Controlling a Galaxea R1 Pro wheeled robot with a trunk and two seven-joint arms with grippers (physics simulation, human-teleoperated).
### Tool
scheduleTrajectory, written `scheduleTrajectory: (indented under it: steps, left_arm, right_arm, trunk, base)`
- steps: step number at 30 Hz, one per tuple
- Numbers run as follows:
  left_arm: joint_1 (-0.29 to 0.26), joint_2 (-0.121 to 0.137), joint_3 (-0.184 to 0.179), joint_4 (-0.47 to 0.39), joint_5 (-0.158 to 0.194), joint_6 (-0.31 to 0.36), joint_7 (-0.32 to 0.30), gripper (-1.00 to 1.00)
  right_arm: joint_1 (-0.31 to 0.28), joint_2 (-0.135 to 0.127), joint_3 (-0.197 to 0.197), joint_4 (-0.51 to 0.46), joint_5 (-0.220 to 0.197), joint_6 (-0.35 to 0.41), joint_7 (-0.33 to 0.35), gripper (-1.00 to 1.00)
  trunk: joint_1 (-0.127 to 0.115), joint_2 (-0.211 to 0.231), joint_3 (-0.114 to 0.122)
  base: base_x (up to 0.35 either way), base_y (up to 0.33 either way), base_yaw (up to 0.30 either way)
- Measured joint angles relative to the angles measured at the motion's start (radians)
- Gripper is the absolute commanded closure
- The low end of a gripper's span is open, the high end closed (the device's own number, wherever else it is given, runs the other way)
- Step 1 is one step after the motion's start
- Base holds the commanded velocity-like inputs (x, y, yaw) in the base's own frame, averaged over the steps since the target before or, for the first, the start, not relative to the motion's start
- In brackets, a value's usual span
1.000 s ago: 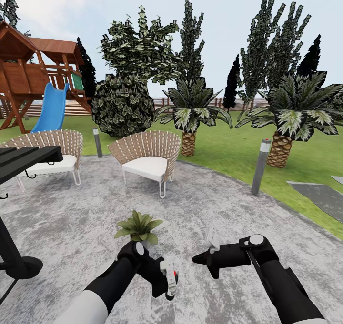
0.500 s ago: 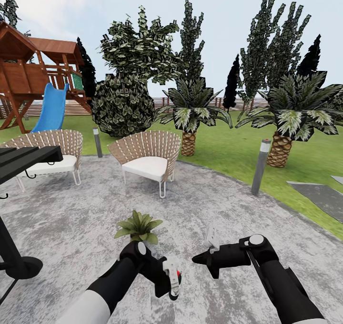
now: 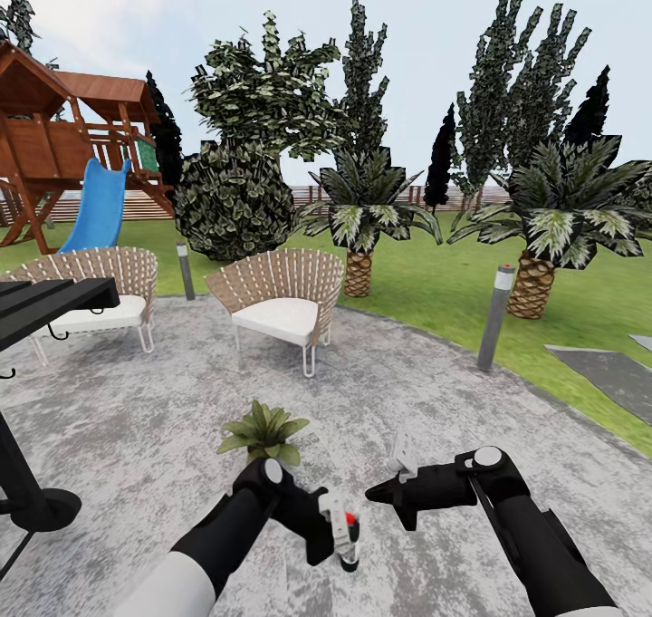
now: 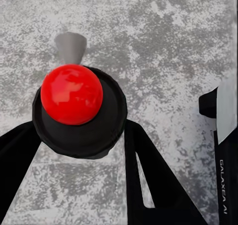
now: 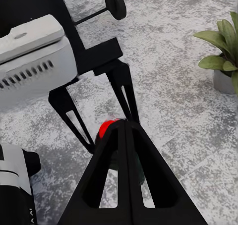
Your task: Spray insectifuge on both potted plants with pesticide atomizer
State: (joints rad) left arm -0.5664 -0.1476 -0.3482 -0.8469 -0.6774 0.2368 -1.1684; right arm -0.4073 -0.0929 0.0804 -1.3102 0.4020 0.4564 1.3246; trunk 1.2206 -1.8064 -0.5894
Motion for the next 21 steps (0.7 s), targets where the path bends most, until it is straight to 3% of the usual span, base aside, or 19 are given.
scheduleTrajectory:
  steps: [4, 21]
  left_arm:
    - [-0.002, 0.001, 0.000, 0.000, 0.029, -0.018, -0.016, 1.00]
    - [-0.005, 0.001, 0.001, -0.001, 0.036, -0.020, -0.017, 1.00]
  right_arm:
    - [0.000, 0.000, 0.000, 0.000, 0.000, 0.000, 0.000, 1.00]
    - [0.000, 0.000, 0.000, 0.000, 0.000, 0.000, 0.000, 1.00]
  trunk:
    - [0.000, 0.000, 0.000]
    - [0.000, 0.000, 0.000]
  base:
    - [0.000, 0.000, 0.000]
    - [0.000, 0.000, 0.000]
